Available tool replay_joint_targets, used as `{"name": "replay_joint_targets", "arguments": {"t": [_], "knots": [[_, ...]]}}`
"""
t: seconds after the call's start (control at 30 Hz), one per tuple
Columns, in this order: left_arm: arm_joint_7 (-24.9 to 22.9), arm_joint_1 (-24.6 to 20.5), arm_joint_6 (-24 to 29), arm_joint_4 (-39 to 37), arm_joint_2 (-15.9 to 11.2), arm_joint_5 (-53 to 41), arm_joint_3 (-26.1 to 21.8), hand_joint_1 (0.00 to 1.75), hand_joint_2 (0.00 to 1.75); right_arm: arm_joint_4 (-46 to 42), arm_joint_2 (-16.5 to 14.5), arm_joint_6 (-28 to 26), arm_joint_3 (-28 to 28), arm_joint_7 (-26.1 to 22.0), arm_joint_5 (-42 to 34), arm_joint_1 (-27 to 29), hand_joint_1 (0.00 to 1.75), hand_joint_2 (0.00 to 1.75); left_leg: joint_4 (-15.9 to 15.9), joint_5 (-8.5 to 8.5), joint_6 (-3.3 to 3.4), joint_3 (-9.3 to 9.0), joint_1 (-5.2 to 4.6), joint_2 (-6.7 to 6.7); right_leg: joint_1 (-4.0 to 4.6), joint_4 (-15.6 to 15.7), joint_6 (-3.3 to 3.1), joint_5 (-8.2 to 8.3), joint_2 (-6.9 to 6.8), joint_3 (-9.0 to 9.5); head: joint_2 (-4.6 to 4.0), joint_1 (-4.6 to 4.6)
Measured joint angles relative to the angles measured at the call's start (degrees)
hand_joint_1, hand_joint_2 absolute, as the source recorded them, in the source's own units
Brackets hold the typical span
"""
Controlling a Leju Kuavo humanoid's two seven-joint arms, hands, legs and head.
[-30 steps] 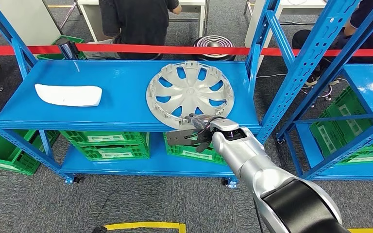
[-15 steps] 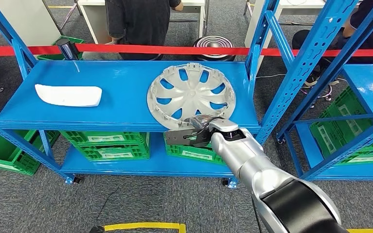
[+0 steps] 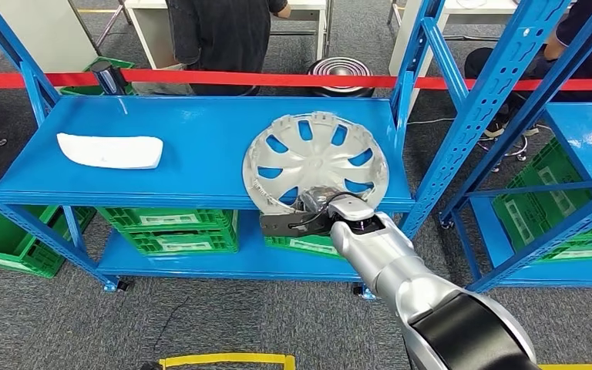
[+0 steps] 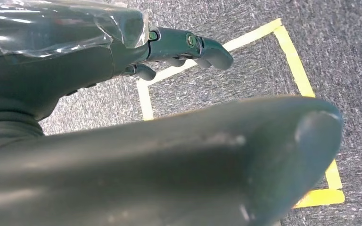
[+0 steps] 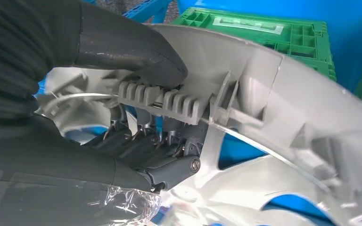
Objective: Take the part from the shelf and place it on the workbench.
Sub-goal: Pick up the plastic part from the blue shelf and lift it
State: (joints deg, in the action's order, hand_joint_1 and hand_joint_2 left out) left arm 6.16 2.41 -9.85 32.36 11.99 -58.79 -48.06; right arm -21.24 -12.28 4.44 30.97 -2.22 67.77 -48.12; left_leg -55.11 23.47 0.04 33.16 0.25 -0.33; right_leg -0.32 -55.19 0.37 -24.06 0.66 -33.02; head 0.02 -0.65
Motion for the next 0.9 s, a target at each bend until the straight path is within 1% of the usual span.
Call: {"name": "replay_joint_targets", "arguments": {"t": [0.2,0.37,0.43,0.5,0.6,0.67,0.73,0.8,0.83,0.9], "knots": [[1.07,-0.26,-0.55,0.35,0.8,-2.79,-3.31,0.0,0.0,0.0,0.12,-0.04,0.01,0.25,2.25,0.42,1.75,1.75,0.0,-0.01,0.01,-0.02,0.0,0.0,0.0,0.0,0.0,0.0,0.0,0.02,0.0,0.01],[1.3,-0.39,-0.57,0.53,1.21,-3.78,-5.16,0.0,0.0,-0.02,0.24,-0.72,0.31,0.25,3.9,0.86,1.75,1.75,0.0,-0.02,0.01,-0.05,0.0,0.0,0.0,0.0,0.0,0.0,0.0,0.07,0.0,-0.01],[1.41,-0.42,-0.6,0.67,1.36,-4.04,-5.67,0.0,0.0,-0.04,0.3,-1.26,0.39,0.02,3.27,1.01,1.75,1.75,0.0,-0.02,0.01,-0.06,-0.01,0.0,0.0,0.0,0.0,0.0,0.0,0.07,0.0,0.0],[1.61,-0.42,-0.67,0.94,1.53,-4.5,-6.12,0.0,0.0,-0.2,0.37,-2.3,-0.12,-1.17,0.97,1.22,1.75,1.75,0.0,-0.02,0.01,-0.06,0.0,0.0,0.0,0.0,0.0,0.0,0.0,0.08,0.0,0.0],[2.47,-0.43,-0.52,1.46,1.8,-5.88,-6.92,0.0,0.0,-1.31,0.66,-3.42,-2.56,-5.73,-5.0,1.98,1.75,1.75,0.0,-0.02,0.01,-0.04,0.0,0.01,0.0,0.0,-0.01,0.02,0.01,0.07,0.0,0.01],[3.88,-0.5,0.16,1.61,1.93,-7.07,-7.37,0.0,0.0,-3.15,0.81,-2.16,-5.11,-10.02,-10.6,3.25,1.75,1.75,0.0,-0.02,0.01,-0.02,0.0,0.02,0.0,-0.01,-0.01,0.03,0.02,0.05,0.0,0.01],[6.01,-0.71,1.08,1.58,2.0,-8.05,-7.96,0.0,0.0,-6.47,0.83,1.62,-7.9,-14.25,-17.74,5.07,1.75,1.75,-0.01,-0.02,0.01,0.0,0.03,0.03,0.01,-0.01,-0.01,0.04,0.04,0.02,0.0,0.01],[8.62,-1.02,1.92,1.33,2.0,-8.73,-8.62,0.0,0.0,-11.44,0.86,6.83,-10.3,-17.01,-26.14,6.95,1.75,1.75,-0.01,-0.01,0.01,-0.01,0.05,0.03,0.02,-0.01,-0.01,0.03,0.04,0.0,0.0,-0.01],[9.91,-1.18,2.29,1.14,1.99,-8.98,-8.94,0.0,0.0,-14.43,0.9,9.63,-11.33,-17.61,-30.92,7.88,1.75,1.75,-0.01,0.0,-0.01,-0.02,0.07,0.03,0.04,0.0,-0.01,0.02,0.04,0.0,0.0,-0.01],[11.74,-1.44,2.91,0.79,1.97,-9.4,-9.59,0.0,0.0,-20.56,1.04,14.6,-12.82,-17.33,-40.1,9.83,1.75,1.75,-0.01,0.03,-0.04,-0.02,0.11,0.03,0.07,0.0,-0.02,0.0,0.04,0.0,0.0,-0.01]]}}
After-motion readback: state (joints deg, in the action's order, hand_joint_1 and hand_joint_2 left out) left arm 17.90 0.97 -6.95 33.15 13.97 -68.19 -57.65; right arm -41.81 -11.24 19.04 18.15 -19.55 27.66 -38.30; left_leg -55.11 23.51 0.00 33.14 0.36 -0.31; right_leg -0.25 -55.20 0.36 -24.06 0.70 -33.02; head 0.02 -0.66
